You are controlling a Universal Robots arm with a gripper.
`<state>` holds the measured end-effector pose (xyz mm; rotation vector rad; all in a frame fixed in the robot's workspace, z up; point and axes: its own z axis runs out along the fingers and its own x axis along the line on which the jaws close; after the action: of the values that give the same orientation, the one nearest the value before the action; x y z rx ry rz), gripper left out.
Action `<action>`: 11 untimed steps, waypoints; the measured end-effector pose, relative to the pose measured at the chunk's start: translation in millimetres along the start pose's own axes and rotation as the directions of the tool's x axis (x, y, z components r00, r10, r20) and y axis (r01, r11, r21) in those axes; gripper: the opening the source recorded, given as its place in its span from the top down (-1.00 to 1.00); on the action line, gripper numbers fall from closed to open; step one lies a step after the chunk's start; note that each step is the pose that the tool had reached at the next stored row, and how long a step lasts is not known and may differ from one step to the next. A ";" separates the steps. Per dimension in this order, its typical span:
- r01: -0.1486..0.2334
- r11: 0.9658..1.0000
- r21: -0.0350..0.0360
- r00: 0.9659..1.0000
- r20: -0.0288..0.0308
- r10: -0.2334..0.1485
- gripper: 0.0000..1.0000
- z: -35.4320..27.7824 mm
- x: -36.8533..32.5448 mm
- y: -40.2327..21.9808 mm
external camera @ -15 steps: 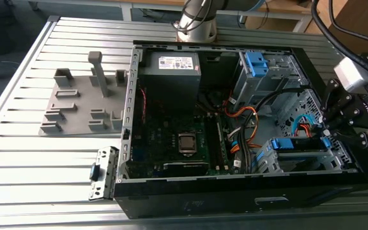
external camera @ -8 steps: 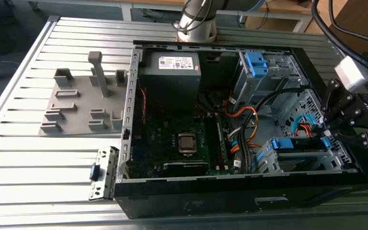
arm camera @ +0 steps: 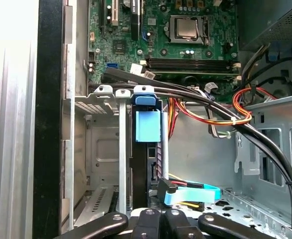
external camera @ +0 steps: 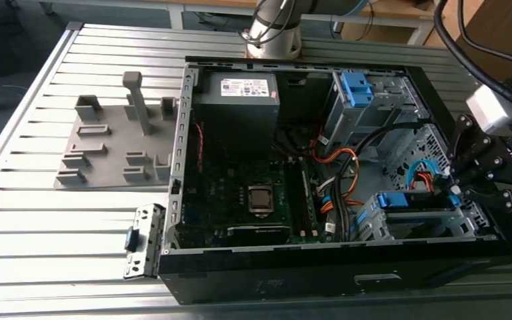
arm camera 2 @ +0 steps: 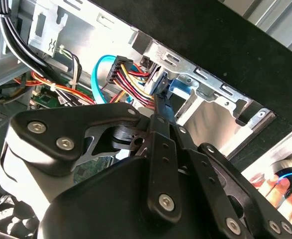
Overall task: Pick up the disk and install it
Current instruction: 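Insert the first disk wire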
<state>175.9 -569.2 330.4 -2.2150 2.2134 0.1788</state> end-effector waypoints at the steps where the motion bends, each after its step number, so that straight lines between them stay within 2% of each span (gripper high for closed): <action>1: 0.000 1.000 0.000 1.000 0.000 0.000 0.79 0.0 0.0 -0.2; 3: 0.000 1.000 0.000 1.000 0.003 0.000 0.79 -2.2 -0.2 -0.5; 6: 0.000 1.000 0.000 1.000 0.000 0.000 0.79 -14.1 -1.2 -0.6; 11: 0.000 1.000 -0.002 1.000 0.001 0.000 0.79 -23.7 -2.0 -3.8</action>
<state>181.6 -569.2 353.8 -2.2153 2.2140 0.1813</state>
